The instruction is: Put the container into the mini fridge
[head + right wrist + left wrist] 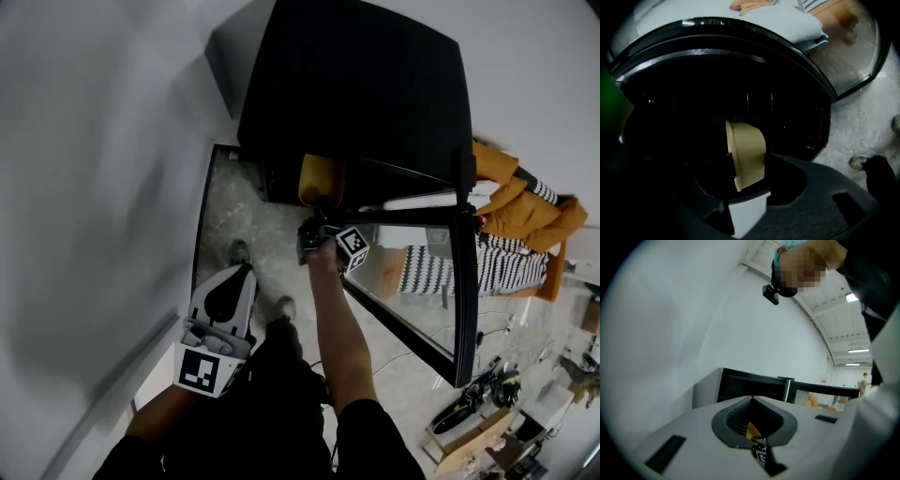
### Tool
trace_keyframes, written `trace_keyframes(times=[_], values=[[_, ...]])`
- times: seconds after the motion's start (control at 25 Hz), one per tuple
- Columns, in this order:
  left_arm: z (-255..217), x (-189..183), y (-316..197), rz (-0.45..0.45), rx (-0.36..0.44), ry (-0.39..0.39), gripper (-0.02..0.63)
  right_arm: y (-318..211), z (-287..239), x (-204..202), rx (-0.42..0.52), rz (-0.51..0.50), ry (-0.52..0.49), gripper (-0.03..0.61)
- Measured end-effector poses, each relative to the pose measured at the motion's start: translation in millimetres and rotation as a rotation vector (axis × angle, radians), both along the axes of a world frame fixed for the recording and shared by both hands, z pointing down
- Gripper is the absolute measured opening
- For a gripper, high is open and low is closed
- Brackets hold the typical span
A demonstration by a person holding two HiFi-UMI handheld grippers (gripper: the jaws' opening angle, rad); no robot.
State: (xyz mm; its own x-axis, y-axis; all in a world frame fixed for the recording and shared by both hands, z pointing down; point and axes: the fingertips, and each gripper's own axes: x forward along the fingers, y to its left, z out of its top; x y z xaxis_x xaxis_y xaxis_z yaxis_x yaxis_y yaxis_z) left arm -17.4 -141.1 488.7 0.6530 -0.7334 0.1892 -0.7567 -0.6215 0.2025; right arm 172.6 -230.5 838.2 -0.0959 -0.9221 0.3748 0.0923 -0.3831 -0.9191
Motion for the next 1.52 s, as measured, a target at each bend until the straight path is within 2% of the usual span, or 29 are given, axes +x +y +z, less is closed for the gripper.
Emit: trace_keyframes(times=[0.16,0.36,1.52], values=[[3.2,-2.8,-6.1,-0.008,0.0,0.007,0.005,-7.8,1.1,0.1,0.014,0.003,-0.005,0.167],[-6.2,-4.2,-20.9,-0.043,0.056,0.039,0.005,-13.1,3.9,1.0,0.019,0.01,-0.009,0.166],[8.1,-14.1,-31.0,-0.072,0.03,0.041,0.005,-49.3,5.0,17.8,0.034,0.068,-0.014,0.166]])
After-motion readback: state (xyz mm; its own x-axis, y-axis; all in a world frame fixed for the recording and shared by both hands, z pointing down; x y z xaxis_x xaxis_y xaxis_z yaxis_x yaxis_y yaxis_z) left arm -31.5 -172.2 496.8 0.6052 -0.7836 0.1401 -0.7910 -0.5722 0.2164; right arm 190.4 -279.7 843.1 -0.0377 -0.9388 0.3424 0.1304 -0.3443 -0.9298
